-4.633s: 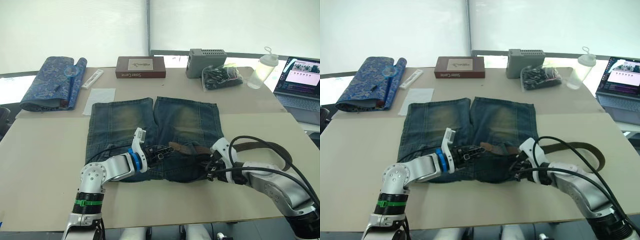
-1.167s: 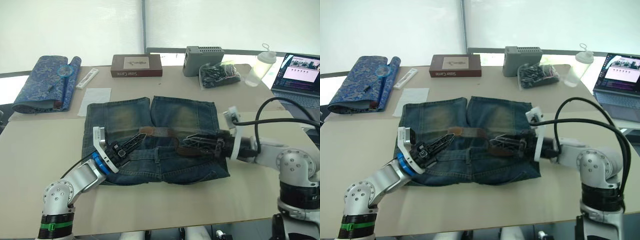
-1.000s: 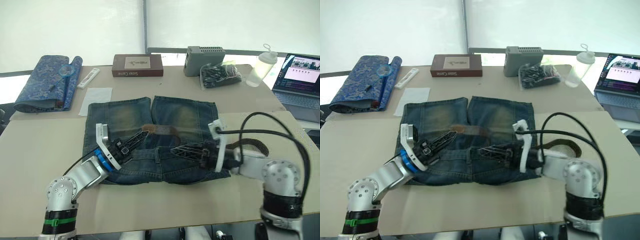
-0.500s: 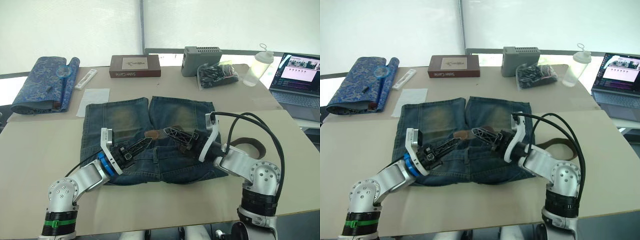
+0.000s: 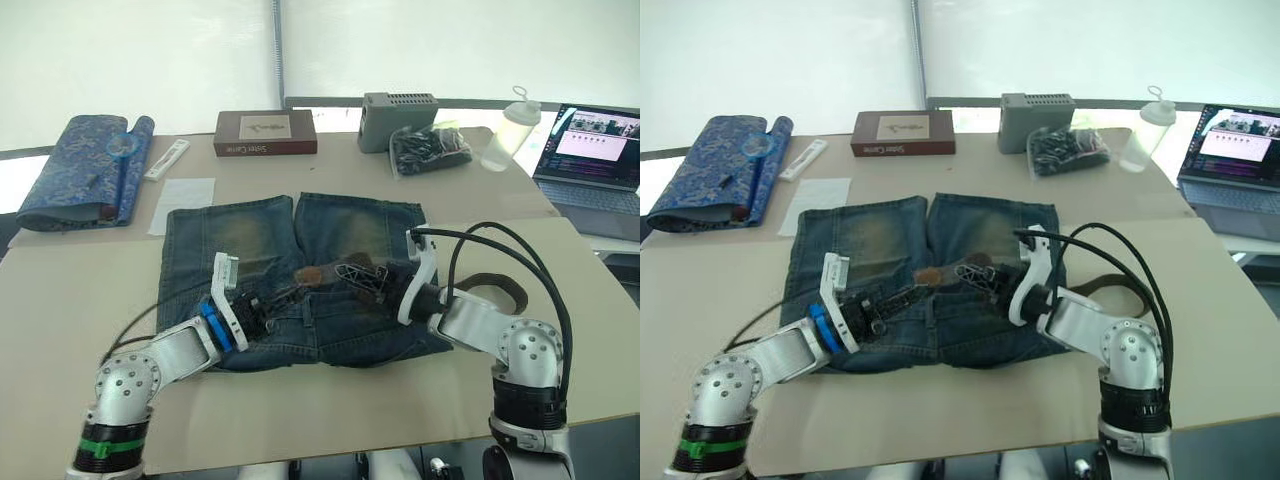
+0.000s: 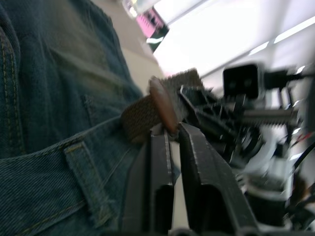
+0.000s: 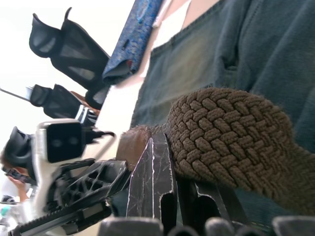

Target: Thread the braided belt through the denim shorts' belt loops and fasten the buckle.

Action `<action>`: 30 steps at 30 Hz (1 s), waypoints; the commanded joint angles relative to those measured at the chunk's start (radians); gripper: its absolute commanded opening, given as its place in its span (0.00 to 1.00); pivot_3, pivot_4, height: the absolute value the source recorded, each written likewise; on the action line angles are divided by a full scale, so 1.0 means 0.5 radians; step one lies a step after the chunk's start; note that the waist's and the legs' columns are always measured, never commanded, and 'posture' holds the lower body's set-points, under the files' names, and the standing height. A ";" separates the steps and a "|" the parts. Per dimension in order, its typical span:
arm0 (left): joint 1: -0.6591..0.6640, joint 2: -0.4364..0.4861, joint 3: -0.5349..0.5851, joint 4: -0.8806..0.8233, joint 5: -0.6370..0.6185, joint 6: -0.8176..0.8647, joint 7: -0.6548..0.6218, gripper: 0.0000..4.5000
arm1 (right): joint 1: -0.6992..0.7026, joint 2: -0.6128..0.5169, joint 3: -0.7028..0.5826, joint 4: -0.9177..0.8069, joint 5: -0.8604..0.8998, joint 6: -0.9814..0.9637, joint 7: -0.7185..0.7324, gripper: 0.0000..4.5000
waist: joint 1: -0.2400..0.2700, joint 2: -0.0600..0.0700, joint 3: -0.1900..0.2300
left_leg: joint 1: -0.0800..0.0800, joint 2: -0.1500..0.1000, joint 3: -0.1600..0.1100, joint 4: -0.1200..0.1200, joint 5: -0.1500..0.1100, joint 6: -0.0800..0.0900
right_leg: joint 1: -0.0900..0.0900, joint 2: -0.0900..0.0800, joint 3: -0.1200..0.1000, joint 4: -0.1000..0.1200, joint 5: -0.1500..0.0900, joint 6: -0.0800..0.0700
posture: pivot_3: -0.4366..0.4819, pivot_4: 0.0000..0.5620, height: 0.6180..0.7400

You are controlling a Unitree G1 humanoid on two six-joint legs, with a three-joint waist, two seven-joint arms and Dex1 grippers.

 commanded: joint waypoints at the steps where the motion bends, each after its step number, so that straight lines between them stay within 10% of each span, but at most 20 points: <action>1: 0.145 0.301 -0.015 -0.313 0.515 -0.257 -0.482 0.54 | 0.000 -0.119 0.058 -0.103 -0.107 -0.006 0.099 0.00 | -0.010 0.001 0.000 | 0.000 0.000 0.001 -0.002 0.000 0.000 | 0.000 0.000 0.000 -0.002 0.000 0.000 | 0.48 0.27 1.00; 4: 0.294 0.456 0.032 -0.402 0.747 -0.450 -0.755 0.85 | 0.029 -0.178 0.139 -0.133 -0.220 -0.009 0.153 0.00 | -0.009 0.001 0.000 | 0.004 0.001 0.005 -0.011 0.000 0.000 | -0.001 0.000 0.003 -0.003 -0.002 -0.003 | 0.48 0.27 1.00; 19: 0.633 0.453 0.086 -0.253 1.293 -0.876 -1.142 0.85 | 0.116 -0.231 0.253 -0.173 -0.464 0.023 0.301 0.00 | 0.008 0.002 0.000 | 0.002 0.005 0.003 -0.012 0.000 0.000 | -0.002 -0.002 -0.002 -0.003 -0.004 -0.003 | 0.48 0.27 1.00; 30: 0.594 0.207 0.061 -0.144 1.119 -0.586 -1.025 0.85 | 0.068 0.171 0.325 0.060 -0.616 0.002 0.243 0.00 | -0.007 0.002 0.000 | 0.005 0.005 0.002 -0.011 0.000 0.000 | -0.001 -0.001 -0.001 -0.001 -0.003 -0.003 | 0.48 0.27 1.00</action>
